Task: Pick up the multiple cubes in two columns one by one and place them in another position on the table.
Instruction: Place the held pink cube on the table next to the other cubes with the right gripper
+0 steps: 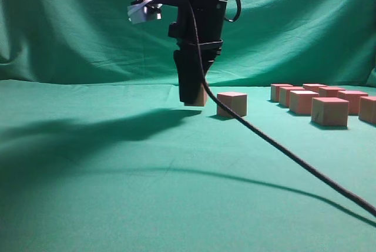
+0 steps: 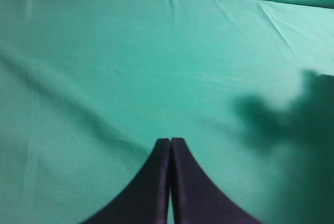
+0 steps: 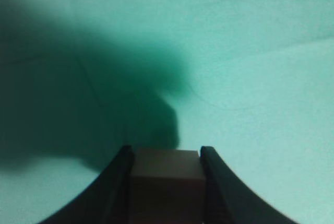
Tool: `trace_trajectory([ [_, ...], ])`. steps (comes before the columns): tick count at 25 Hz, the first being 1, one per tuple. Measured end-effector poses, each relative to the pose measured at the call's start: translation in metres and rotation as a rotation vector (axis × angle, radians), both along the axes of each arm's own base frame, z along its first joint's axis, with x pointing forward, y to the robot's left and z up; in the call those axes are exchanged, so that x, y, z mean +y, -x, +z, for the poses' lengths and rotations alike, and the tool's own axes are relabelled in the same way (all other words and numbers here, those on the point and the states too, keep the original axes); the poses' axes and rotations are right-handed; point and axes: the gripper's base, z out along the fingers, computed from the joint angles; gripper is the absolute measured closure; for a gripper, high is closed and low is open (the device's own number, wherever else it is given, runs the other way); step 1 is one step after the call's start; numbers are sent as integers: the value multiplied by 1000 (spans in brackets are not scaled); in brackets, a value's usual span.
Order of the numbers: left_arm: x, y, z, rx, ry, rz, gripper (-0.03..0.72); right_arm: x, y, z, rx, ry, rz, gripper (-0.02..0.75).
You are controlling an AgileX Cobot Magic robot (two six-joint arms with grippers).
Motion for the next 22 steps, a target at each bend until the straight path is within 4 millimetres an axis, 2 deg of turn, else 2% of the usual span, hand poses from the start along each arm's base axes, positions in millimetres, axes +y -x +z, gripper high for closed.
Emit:
trace_trajectory([
  [8,0,0,0,0,0,0,688,0,1,-11,39,19,-1,473],
  [15,0,0,0,0,0,0,688,0,1,-11,38,16,-2,473],
  [19,0,0,0,0,0,0,688,1,0,-13,38,12,-14,279],
  [22,0,0,0,0,0,0,688,2,-2,-5,24,-11,-69,132],
])
